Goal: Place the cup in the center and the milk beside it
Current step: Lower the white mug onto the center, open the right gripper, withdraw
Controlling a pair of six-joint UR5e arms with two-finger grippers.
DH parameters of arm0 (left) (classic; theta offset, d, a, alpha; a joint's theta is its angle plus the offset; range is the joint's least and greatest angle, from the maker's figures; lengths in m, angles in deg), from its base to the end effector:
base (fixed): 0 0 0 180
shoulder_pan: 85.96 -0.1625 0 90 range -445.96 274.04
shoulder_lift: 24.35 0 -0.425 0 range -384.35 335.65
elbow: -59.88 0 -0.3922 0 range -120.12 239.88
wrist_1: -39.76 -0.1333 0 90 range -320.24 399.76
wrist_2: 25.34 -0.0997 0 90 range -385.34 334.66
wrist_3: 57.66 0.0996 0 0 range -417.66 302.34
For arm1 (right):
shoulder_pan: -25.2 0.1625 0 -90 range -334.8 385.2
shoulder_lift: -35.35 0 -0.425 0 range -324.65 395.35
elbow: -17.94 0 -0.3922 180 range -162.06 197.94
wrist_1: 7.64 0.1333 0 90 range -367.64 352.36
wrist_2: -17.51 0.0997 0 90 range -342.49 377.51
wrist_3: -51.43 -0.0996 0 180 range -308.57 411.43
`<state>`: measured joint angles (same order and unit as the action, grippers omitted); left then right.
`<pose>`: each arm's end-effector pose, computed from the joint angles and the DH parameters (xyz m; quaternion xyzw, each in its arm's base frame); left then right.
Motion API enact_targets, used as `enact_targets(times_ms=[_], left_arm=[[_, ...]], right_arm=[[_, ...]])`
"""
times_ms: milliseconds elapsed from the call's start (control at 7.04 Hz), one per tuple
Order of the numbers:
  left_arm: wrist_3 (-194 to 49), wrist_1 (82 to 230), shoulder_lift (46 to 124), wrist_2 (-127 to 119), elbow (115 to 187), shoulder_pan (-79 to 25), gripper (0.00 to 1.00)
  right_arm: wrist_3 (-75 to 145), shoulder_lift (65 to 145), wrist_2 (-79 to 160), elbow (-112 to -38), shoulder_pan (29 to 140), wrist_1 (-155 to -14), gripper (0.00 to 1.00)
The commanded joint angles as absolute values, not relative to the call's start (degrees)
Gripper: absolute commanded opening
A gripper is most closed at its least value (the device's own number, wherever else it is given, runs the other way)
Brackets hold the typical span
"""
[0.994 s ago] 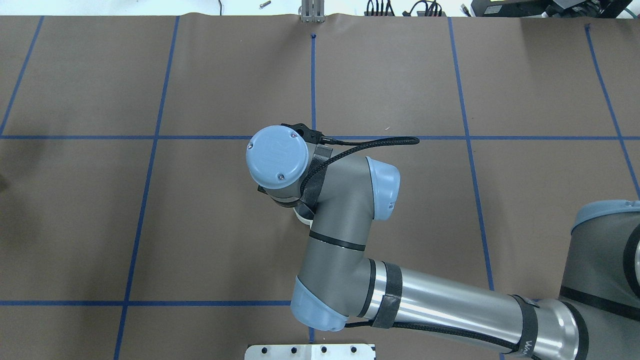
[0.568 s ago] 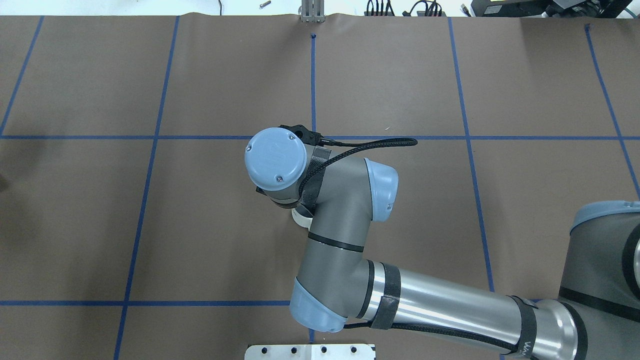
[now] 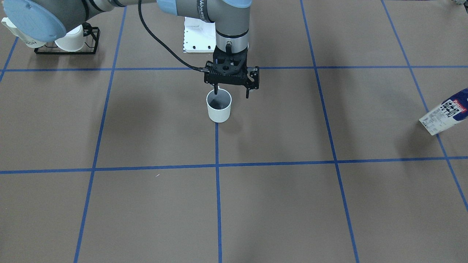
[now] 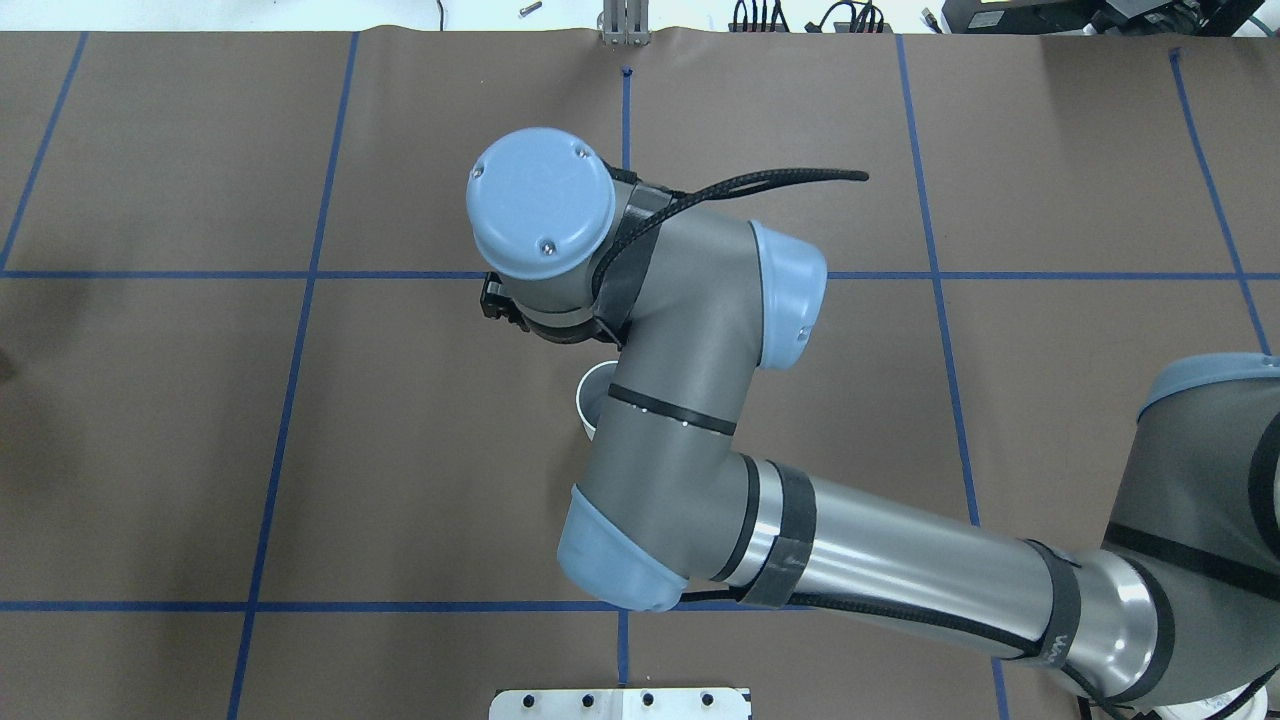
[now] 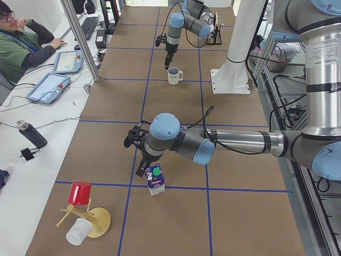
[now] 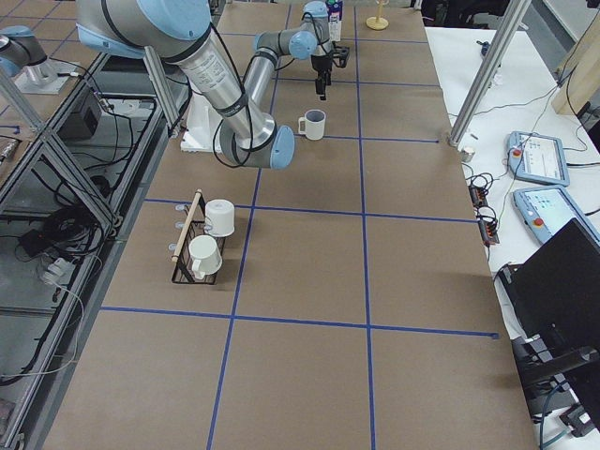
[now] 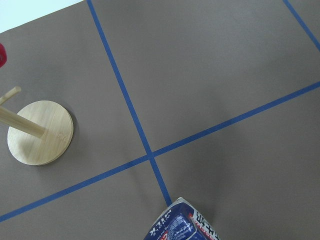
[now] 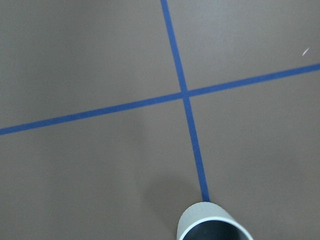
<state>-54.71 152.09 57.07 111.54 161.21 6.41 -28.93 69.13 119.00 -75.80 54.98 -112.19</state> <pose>-0.0791 -0.4446 0.5833 0.2170 0.3786 0.0909 0.8951 -0.5417 -0.4407 0.0568 0.0426 -0.3927 0.1224 0.9105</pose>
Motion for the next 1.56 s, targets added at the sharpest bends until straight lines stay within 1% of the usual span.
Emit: enact_targets(times_ms=[0,142,426,852,1278,1420], left_arm=[[-63.0,152.1,56.3,111.5,161.8,6.4,0.99],[-63.5,152.1,55.6,111.5,162.3,6.5,0.99],[-63.6,152.1,54.2,111.6,162.9,6.5,0.99],[-65.0,155.6,51.5,111.3,162.7,6.7,0.99],[-65.3,155.0,51.2,111.5,162.2,6.6,0.99],[-67.9,154.9,51.2,111.4,161.9,6.5,0.99]], right_arm=[[-16.1,72.1,127.4,-77.3,65.9,-114.2,1.0],[-6.8,76.6,131.5,-78.5,72.2,-114.2,1.0],[15.1,89.8,136.4,-83.5,84.2,-114.1,1.0],[48.4,109.0,146.9,-84.5,103.8,-113.6,1.0],[64.3,127.4,145.9,-85.6,115.1,-113.4,1.0],[66.3,132.3,145.3,-85.8,116.3,-112.8,1.0]])
